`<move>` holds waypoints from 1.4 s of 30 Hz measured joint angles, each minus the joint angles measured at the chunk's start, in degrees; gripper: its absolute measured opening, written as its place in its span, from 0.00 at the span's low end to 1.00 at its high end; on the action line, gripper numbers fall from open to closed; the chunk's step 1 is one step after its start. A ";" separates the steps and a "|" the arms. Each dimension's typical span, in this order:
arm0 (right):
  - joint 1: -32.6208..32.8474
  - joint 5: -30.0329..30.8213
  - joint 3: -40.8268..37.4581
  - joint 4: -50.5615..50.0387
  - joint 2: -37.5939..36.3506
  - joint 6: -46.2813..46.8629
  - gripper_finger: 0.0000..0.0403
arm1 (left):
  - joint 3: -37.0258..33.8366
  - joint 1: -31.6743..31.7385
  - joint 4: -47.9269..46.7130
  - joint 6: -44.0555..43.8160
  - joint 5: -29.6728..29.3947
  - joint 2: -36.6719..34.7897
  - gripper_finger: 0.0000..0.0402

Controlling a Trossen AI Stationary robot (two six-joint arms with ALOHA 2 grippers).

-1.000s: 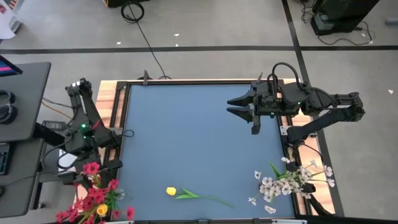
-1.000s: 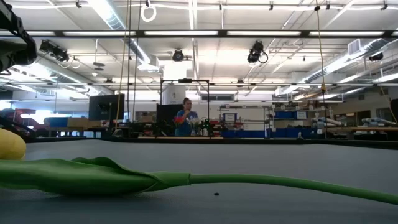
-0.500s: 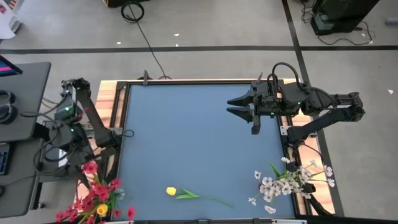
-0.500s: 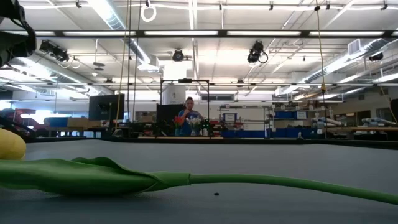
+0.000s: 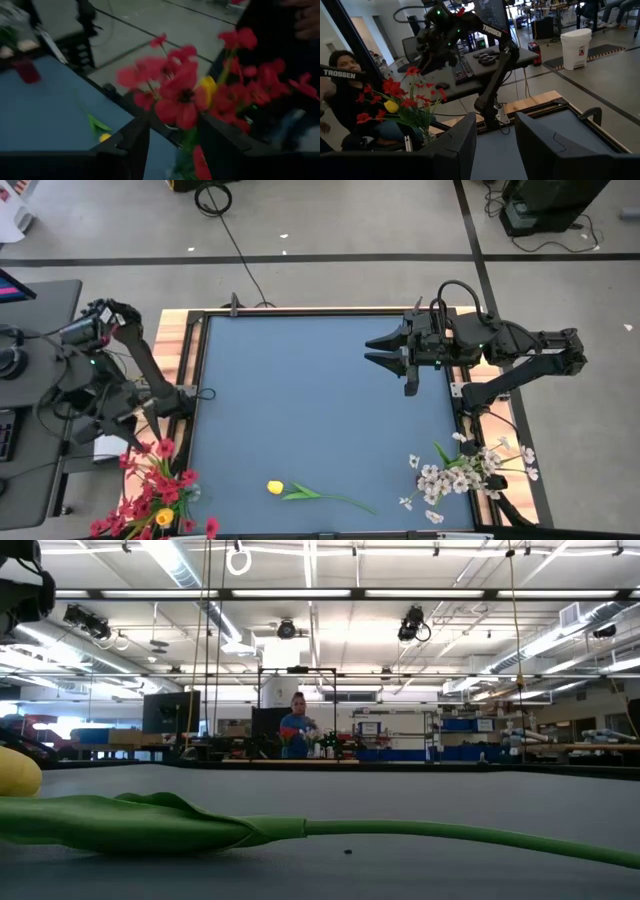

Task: Sort flowers into vase by color
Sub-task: Put the red flowers into the transparent vase, then put the yellow tulip into the transparent vase

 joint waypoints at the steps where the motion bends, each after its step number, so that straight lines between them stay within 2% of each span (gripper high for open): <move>1: 0.00 0.00 0.00 0.01 0.00 0.00 0.36 | 0.96 0.46 -0.06 0.79 -0.80 0.32 0.41; 5: 0.00 0.01 0.00 0.01 0.00 0.00 0.36 | 5.12 2.72 0.23 4.98 -7.39 1.82 0.39; 8: 0.00 0.00 0.00 0.01 0.02 0.00 0.36 | 7.93 4.58 1.30 6.08 -17.51 2.92 0.38; 11: 0.00 0.01 0.00 0.01 0.01 0.00 0.36 | 9.04 6.59 4.23 4.00 -30.56 3.65 0.38; 13: 0.00 0.00 0.00 0.01 0.01 0.00 0.36 | 9.02 7.99 6.73 3.11 -34.78 3.92 0.38; 24: 0.00 0.01 0.00 0.09 0.02 0.00 0.36 | 8.99 17.07 17.35 5.82 -35.20 11.43 0.37; 33: 0.00 0.00 0.00 0.68 0.02 0.15 0.36 | 8.97 20.43 28.17 7.62 -35.20 17.46 0.37; 42: -1.12 1.36 0.08 14.72 0.68 6.92 0.36 | 8.95 21.13 29.77 4.87 -35.83 21.91 0.37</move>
